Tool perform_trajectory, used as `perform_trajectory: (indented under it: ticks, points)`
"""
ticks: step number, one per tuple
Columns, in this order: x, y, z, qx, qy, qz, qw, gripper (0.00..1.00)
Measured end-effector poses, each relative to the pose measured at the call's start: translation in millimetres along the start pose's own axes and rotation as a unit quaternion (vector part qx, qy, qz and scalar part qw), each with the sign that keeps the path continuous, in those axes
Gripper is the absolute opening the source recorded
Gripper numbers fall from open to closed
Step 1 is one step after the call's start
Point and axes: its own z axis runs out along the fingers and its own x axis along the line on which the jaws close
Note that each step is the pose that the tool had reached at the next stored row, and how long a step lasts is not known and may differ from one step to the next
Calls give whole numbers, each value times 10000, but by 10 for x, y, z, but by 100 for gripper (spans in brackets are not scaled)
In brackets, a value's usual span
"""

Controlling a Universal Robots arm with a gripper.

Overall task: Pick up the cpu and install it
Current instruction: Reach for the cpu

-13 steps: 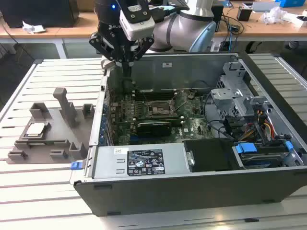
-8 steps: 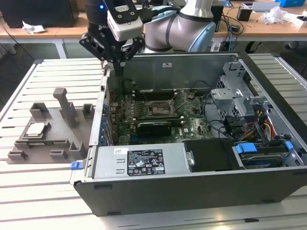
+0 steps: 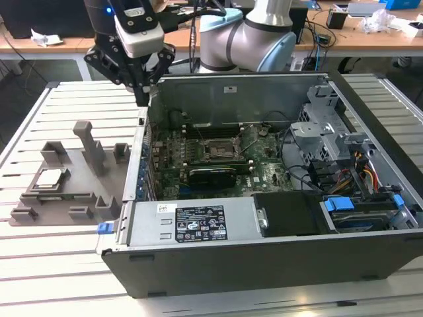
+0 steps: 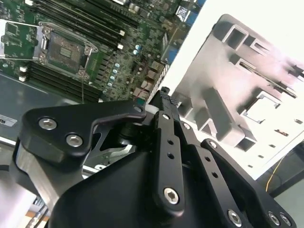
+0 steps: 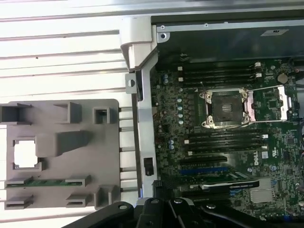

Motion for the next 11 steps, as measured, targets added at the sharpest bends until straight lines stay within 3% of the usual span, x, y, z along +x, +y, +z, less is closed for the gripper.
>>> perform_trajectory:
  ticks: [3,11]
  points:
    - [130,-10,-4,0,0,0,10000,11]
    - [284,-21,-7,0,0,0,10000,11]
